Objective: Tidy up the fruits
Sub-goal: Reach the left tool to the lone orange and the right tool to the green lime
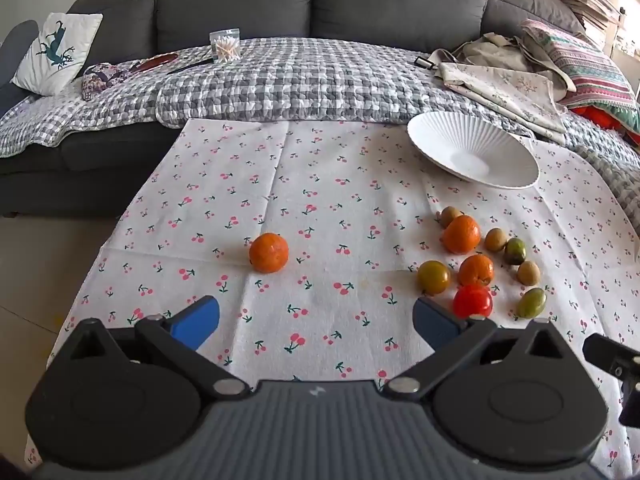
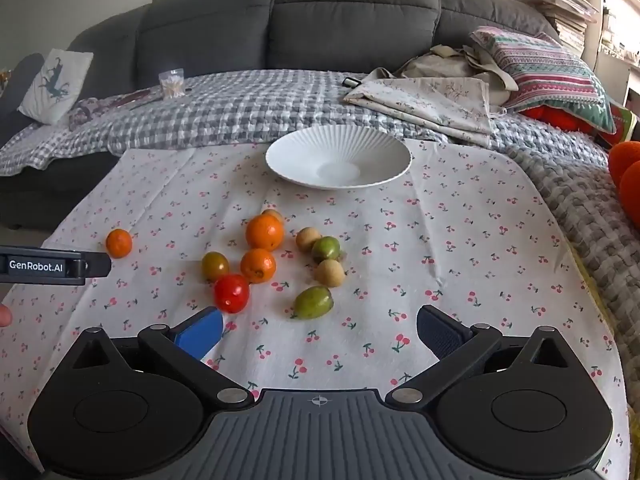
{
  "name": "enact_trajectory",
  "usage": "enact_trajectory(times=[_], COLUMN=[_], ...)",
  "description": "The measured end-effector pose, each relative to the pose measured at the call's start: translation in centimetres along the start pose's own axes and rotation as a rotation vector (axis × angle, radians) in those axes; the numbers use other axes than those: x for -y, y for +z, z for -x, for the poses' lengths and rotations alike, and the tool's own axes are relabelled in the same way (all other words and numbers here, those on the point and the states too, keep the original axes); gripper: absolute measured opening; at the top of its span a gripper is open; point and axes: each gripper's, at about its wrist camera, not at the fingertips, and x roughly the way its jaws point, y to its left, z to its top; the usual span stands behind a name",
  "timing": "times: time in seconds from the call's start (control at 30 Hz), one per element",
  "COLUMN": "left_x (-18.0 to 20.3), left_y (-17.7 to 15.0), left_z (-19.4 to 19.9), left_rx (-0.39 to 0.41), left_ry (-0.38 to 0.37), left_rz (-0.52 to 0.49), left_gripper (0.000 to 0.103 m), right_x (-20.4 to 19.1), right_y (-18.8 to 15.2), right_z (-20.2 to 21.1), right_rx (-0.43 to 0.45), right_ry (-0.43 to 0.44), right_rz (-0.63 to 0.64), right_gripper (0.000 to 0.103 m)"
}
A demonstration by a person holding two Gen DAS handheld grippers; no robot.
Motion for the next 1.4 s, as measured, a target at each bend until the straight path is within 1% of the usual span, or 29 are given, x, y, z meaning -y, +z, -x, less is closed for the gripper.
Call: enact_trajectory(times=[0.2, 0.37, 0.53, 0.63, 0.83, 0.97, 1.07, 1.13, 1.23, 1.3, 1.33, 1.4], left_x=[0.0, 0.0, -0.1, -0.4, -2.1, -3.6, -4.1, -4.3, -4.4, -4.4, -4.5, -4.6], left_y=[0.0, 0.1, 0.1, 0.2, 1.0, 1.9, 2.4, 2.8, 3.6, 3.7, 3.8, 3.9], left_z=[-0.1, -0.1, -0.1, -0.1, 0.0, -0.2, -1.3, -2.4, -4.7, -6.2, -7.0, -8.4], left_rx=[-0.002, -0.001, -0.003, 0.000, 0.010, 0.024, 0.001, -0.026, -0.060, -0.081, -0.091, -0.102], left_ry=[0.002, -0.002, 0.000, 0.007, 0.018, 0.033, 0.024, 0.024, 0.028, 0.059, 0.072, 0.077], left_rz=[0.000, 0.001, 0.001, 0.008, 0.044, 0.080, 0.093, 0.107, 0.115, 0.105, 0.103, 0.111], left_gripper=[0.102, 0.102, 0.102, 0.102, 0.102, 0.102, 0.101, 0.099, 0.096, 0.088, 0.086, 0.075], right_x=[0.0, -0.2, -0.4, -0.4, 0.4, 1.5, 2.2, 2.4, 2.7, 2.8, 2.8, 3.1], right_y=[-0.4, 0.1, -0.2, -0.1, 0.3, 0.8, 1.0, 1.0, 1.1, 1.3, 1.3, 1.4], right_z=[-0.1, 0.1, -0.1, -0.1, 0.1, -0.5, -1.4, -2.1, -3.2, -3.8, -4.1, -4.6], right_rx=[-0.012, -0.024, 0.003, 0.001, 0.025, -0.011, -0.041, -0.075, -0.122, -0.137, -0.136, -0.130], right_ry=[0.001, -0.003, -0.003, -0.012, -0.024, -0.015, 0.008, 0.018, 0.067, 0.056, 0.043, 0.021], right_rz=[0.019, 0.024, 0.019, 0.018, 0.004, -0.035, -0.074, -0.085, -0.140, -0.154, -0.155, -0.163], right_gripper=[0.103, 0.103, 0.103, 0.103, 0.103, 0.103, 0.102, 0.102, 0.100, 0.099, 0.099, 0.097])
